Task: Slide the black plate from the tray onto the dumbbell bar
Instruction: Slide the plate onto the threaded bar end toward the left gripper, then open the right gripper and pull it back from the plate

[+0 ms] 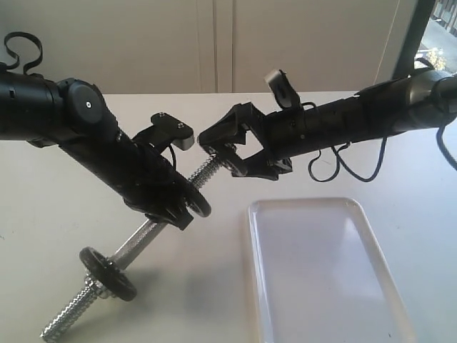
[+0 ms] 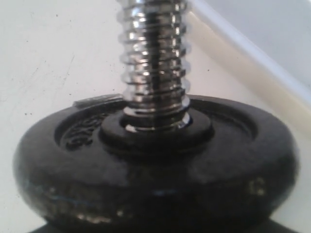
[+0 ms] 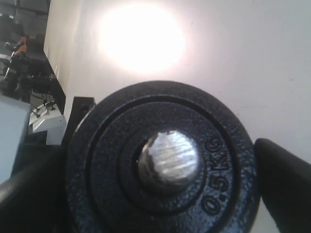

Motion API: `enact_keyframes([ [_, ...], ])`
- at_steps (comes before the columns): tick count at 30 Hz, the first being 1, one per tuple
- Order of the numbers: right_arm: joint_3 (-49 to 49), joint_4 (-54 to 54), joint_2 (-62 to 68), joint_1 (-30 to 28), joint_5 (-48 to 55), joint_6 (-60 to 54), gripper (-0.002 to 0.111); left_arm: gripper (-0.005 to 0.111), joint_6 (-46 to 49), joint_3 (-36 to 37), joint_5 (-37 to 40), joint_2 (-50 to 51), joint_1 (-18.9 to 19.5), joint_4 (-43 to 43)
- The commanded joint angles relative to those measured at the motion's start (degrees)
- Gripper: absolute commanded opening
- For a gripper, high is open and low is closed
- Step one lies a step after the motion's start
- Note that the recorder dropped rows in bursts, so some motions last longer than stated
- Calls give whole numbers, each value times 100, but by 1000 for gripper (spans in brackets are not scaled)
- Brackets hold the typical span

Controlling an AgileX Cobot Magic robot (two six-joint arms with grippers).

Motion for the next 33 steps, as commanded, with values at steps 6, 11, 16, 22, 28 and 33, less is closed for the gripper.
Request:
enact_keyframes([
  [6, -18, 419, -68, 194, 945, -56, 47, 0, 131, -180, -790, -237, -115, -818],
  [11, -18, 419, -68, 194, 945, -227, 70, 0, 131, -180, -804, -237, -115, -818],
  [16, -18, 419, -68, 194, 945, -275, 99, 0, 131, -180, -804, -237, -115, -829],
  [22, -18, 419, -68, 173, 945, -275, 101, 0, 131, -180, -750, -237, -115, -826],
  [28, -18, 319, -68, 77, 945, -332, 101, 0, 131, -180, -740, -237, -115, -826],
  [33, -18, 178, -68, -175, 945, -332, 101, 0, 131, -180, -752, -237, -115, -826],
])
